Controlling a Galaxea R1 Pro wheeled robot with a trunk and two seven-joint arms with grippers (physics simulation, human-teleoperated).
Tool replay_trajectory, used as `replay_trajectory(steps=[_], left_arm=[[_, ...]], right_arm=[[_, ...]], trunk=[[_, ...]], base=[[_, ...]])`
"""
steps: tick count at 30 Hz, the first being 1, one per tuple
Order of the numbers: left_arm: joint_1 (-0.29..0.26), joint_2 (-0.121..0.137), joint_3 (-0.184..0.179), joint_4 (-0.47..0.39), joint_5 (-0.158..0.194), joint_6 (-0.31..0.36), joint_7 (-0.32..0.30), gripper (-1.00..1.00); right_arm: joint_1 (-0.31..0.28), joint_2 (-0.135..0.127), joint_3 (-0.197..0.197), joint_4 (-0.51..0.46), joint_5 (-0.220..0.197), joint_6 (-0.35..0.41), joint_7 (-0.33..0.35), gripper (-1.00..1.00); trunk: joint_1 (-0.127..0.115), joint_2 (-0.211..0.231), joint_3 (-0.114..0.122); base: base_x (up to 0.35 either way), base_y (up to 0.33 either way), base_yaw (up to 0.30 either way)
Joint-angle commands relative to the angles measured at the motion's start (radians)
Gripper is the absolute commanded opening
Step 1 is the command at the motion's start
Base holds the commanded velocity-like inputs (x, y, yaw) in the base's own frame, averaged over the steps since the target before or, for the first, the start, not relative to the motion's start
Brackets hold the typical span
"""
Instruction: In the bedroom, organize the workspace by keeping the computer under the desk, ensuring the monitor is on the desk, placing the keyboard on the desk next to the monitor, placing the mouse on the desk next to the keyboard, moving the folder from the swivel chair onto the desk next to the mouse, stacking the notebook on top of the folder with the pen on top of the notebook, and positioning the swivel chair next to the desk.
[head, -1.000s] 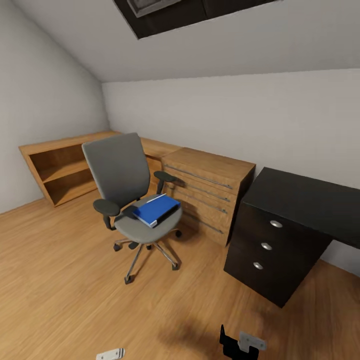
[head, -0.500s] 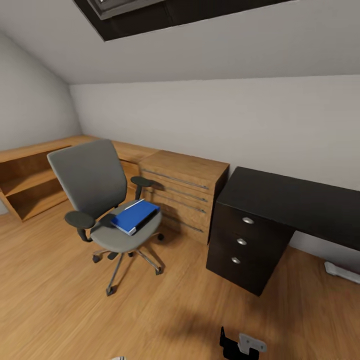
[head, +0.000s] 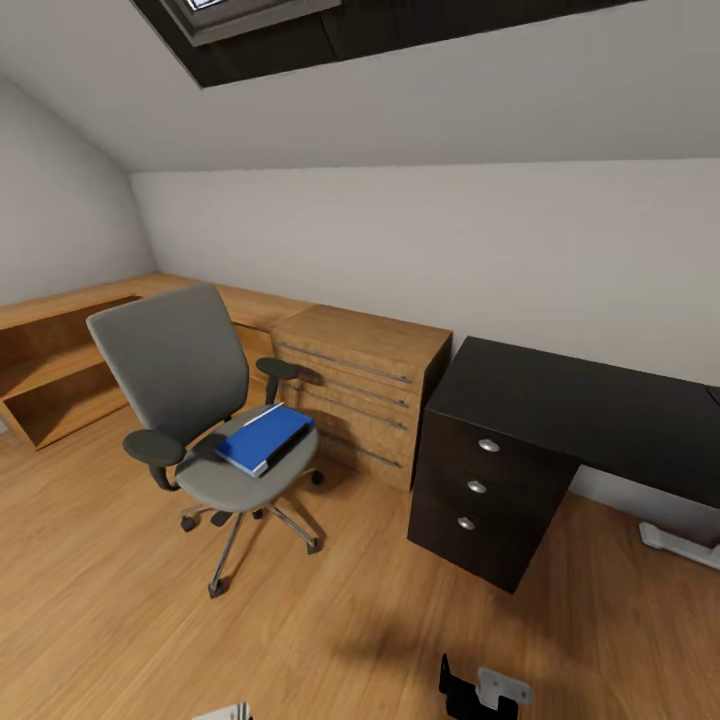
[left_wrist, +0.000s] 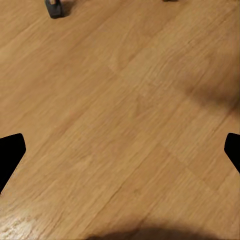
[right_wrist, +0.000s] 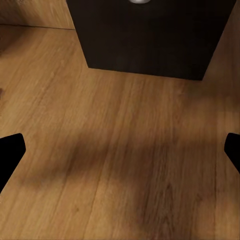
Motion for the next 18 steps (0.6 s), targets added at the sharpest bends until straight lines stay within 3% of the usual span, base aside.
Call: replay_trajectory(steps=[1, 9, 18], left_arm=[[0.0, 0.0, -0.004, 0.003, 0.005, -0.017, 0.005, 1.0], [0.0, 0.001, -0.004, 0.006, 0.005, -0.026, 0.005, 1.0], [0.0, 0.001, -0.004, 0.007, 0.006, -0.027, 0.005, 1.0]], right_arm=[[-0.001, 0.0, 0.008, 0.0, -0.004, -0.002, -0.006, 1.0], [-0.001, 0.0, 0.008, 0.001, -0.004, -0.002, -0.006, 1.0], [-0.001, 0.005, 0.008, 0.001, -0.004, -0.003, -0.006, 1.0]], trunk=[[0.0, 0.0, -0.001], [0.0, 0.0, -0.001], [0.0, 0.0, -0.001]], base=[[0.0, 0.0, 0.0], [-0.017, 0.013, -0.042], [-0.225, 0.182, -0.096]])
